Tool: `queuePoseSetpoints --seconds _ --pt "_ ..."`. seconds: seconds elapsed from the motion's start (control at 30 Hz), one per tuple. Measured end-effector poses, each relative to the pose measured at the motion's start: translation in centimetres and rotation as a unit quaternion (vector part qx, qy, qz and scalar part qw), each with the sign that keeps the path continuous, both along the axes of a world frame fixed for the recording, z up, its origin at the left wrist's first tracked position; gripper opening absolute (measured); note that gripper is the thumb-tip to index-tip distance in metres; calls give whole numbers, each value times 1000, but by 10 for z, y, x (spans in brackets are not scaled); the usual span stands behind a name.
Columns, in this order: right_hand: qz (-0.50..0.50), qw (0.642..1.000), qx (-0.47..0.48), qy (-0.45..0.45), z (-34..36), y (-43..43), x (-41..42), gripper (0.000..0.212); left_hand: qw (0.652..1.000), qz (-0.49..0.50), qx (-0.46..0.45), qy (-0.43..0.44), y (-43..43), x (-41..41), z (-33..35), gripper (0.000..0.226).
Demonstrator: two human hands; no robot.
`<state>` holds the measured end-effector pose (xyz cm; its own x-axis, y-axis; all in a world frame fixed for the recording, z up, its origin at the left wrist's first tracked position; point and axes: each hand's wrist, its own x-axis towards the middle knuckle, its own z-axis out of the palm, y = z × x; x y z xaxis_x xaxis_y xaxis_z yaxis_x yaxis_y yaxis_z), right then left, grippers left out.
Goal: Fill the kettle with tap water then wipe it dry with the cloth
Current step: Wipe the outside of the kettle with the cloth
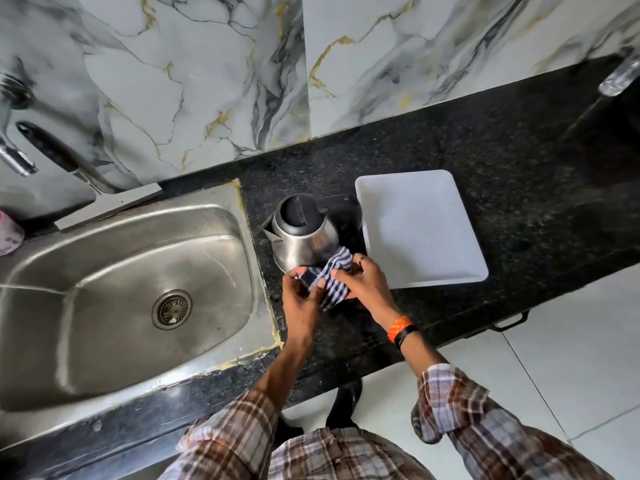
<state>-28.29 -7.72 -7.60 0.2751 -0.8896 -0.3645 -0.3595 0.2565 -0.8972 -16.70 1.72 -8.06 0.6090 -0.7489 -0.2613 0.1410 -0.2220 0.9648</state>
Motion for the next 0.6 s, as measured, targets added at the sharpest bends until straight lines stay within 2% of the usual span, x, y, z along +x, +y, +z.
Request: queuePoseSetpoints --seconds 0.1,0.17,0.2,0.27,0.33,0.37,0.47,0.6 --pt "27 995 -95 28 11 -4 -18 41 998 -56 -28 -18 1 -4 11 32" --pt "48 993 -110 -4 20 -6 -32 52 994 -76 -22 -81 3 -3 17 36" --pt "55 994 -88 -32 26 -7 -41 50 989 -78 -13 -123 4 -4 22 39" --pt "69 993 -51 -77 36 -11 -58 34 979 -81 -27 -187 0 -5 33 38" --pt "68 992 -61 -92 45 -15 -75 14 970 -101 -66 -212 -9 -9 45 37" --pt "55 991 -67 -99 50 -18 -82 15 964 -123 -85 -218 -16 -12 50 36" --pt "4 986 -84 -147 65 -32 -103 22 957 -207 -132 -157 -42 -31 60 30" --pt "-41 983 -75 -160 64 -71 -131 31 969 -201 -115 -82 -85 -64 58 20"
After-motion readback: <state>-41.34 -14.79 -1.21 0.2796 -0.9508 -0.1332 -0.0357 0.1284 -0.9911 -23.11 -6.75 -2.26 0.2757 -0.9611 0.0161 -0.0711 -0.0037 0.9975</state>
